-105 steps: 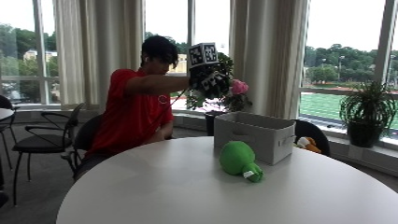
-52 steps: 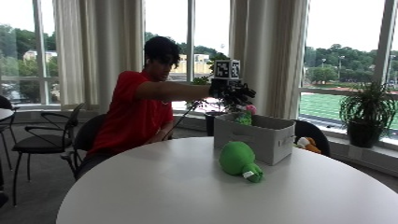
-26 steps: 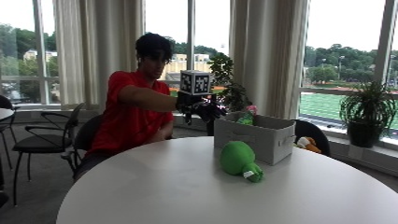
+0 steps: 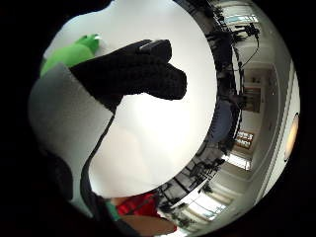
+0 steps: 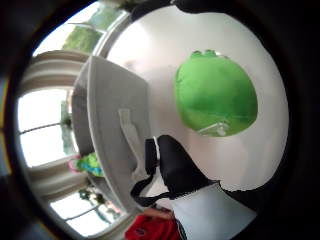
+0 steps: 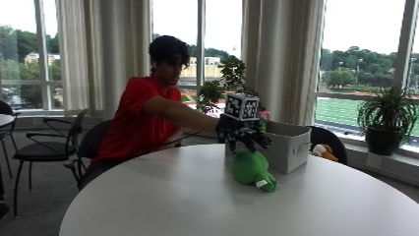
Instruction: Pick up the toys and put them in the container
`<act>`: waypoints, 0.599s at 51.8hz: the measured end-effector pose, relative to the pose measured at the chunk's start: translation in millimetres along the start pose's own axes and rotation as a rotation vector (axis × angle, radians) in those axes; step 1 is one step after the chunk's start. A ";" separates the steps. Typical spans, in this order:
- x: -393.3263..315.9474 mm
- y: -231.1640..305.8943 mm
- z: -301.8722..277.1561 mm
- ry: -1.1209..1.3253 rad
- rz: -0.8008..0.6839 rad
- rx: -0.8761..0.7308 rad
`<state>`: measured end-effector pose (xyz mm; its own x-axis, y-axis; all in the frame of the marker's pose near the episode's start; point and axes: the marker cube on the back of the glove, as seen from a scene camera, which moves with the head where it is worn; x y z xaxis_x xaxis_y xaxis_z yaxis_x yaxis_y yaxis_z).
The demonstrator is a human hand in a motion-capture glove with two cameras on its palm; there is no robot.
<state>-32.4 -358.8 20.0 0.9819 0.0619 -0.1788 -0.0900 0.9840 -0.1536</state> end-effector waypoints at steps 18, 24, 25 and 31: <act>-21.1 -34.8 54.2 -0.018 0.023 -0.232; -28.5 -27.1 68.3 0.042 0.003 -0.312; -29.2 -25.4 69.7 0.058 0.001 -0.317; -28.8 -23.4 74.3 0.092 0.011 -0.282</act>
<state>-46.2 -371.2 101.0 0.9626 0.0443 -0.2673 -0.1559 0.8975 -0.4125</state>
